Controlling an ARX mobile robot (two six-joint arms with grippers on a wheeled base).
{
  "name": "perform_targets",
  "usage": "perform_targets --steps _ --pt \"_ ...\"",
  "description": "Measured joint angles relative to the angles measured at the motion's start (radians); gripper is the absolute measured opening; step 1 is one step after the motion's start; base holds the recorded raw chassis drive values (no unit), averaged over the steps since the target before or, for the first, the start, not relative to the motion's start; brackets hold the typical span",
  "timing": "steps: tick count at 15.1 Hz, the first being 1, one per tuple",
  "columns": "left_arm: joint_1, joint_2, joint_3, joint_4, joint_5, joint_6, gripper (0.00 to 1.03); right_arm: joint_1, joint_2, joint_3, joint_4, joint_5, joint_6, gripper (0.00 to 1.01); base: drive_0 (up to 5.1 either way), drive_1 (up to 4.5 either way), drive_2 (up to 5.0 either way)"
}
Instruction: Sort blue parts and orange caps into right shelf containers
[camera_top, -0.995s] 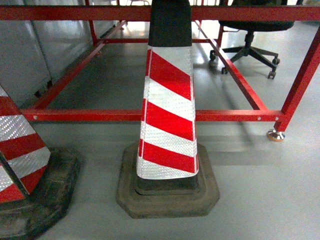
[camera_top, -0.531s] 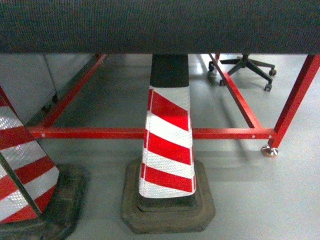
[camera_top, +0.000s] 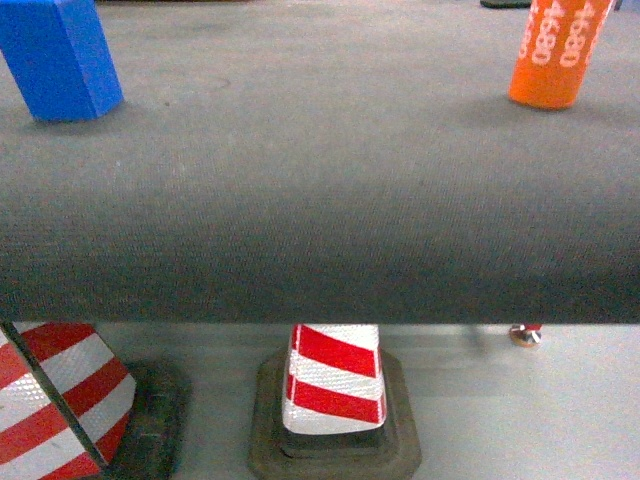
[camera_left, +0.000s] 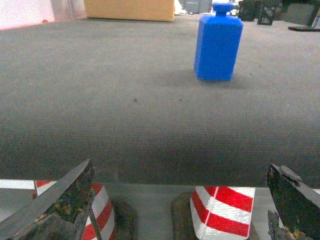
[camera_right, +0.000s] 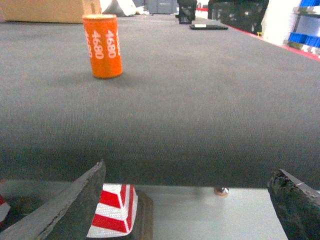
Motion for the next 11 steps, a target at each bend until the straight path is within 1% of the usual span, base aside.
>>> perform_targets --steps 11 --pt "0.0 0.0 0.0 0.004 0.0 0.0 0.98 0.0 0.0 0.0 0.005 -0.001 0.0 0.98 0.0 0.0 0.0"
